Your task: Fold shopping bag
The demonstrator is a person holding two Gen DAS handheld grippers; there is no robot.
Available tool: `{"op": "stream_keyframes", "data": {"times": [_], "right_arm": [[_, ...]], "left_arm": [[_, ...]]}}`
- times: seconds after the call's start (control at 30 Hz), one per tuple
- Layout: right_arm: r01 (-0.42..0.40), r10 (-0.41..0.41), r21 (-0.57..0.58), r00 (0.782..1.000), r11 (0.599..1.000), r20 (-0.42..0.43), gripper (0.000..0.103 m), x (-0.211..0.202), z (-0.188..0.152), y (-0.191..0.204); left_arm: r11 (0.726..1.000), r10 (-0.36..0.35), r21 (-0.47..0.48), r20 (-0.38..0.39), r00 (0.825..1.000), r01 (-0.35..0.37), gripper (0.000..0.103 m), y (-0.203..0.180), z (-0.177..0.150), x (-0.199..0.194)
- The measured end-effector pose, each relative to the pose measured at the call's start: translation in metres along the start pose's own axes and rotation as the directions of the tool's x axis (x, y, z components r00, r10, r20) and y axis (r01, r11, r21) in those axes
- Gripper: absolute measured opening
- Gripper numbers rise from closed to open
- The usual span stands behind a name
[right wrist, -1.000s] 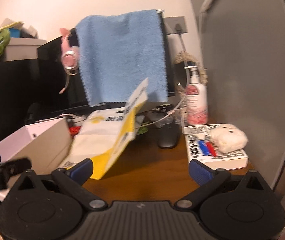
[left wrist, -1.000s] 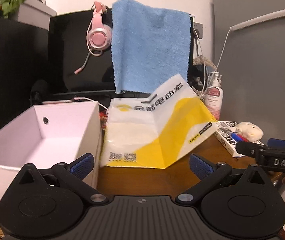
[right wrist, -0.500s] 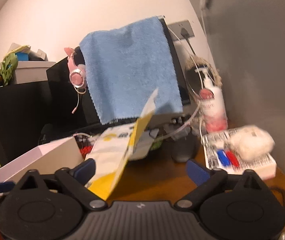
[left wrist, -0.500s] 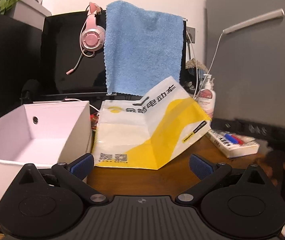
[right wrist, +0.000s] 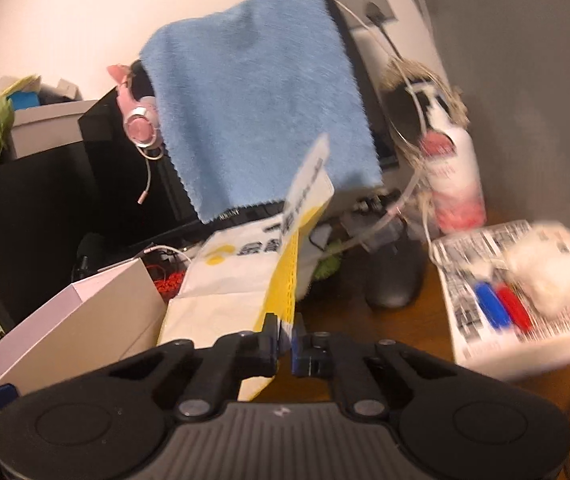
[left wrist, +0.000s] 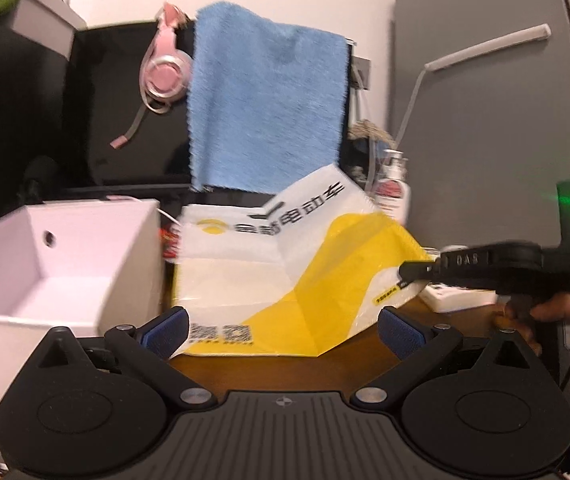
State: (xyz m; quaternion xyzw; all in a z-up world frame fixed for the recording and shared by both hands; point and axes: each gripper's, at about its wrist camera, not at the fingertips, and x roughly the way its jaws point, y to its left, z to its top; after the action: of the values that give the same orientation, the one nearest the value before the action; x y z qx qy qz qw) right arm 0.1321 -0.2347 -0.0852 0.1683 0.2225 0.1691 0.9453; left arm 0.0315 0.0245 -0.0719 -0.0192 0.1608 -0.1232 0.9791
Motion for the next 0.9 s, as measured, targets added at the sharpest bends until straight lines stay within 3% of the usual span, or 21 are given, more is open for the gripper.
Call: {"op": "stream_keyframes", "data": {"times": [0.17,0.33,0.5,0.6,0.7,0.8,0.9], "right_arm": [[0.063,-0.064,-0.028,0.997,0.998,-0.032,0.005,-0.031,-0.017,-0.013],[0.125,-0.127,-0.048,0.99,0.991,-0.054,0.006,-0.053,-0.032,-0.023],[0.195,-0.196,-0.111,0.981,0.974,0.004,0.023,-0.068,-0.038,-0.021],[0.233,-0.229,-0.145,0.972,0.961,0.046,0.025,-0.075,-0.034,-0.02],[0.302,-0.282,-0.275,0.953,0.913,0.111,0.025,-0.078,-0.036,-0.004],[0.372,-0.323,-0.403,0.928,0.837,0.186,0.01,-0.081,-0.039,0.012],[0.286,-0.266,-0.433,0.958,0.855,0.108,0.01,-0.073,-0.041,0.018]], "left_arm": [[0.996,-0.063,-0.064,0.012,0.998,0.064,0.102,0.004,-0.002,-0.005],[0.996,-0.044,-0.073,0.015,0.999,0.045,0.102,0.006,-0.001,-0.005],[0.995,-0.028,-0.093,-0.019,0.999,0.026,0.102,0.011,-0.002,-0.001],[0.996,-0.01,-0.091,-0.046,0.999,0.006,0.102,0.013,-0.003,0.004],[0.995,-0.016,-0.095,-0.07,0.997,0.009,0.102,0.015,-0.005,0.01],[0.994,-0.028,-0.112,-0.095,0.995,0.018,0.102,0.017,-0.007,0.014],[0.993,-0.028,-0.118,-0.109,0.994,0.015,0.102,0.018,-0.009,0.017]]}}
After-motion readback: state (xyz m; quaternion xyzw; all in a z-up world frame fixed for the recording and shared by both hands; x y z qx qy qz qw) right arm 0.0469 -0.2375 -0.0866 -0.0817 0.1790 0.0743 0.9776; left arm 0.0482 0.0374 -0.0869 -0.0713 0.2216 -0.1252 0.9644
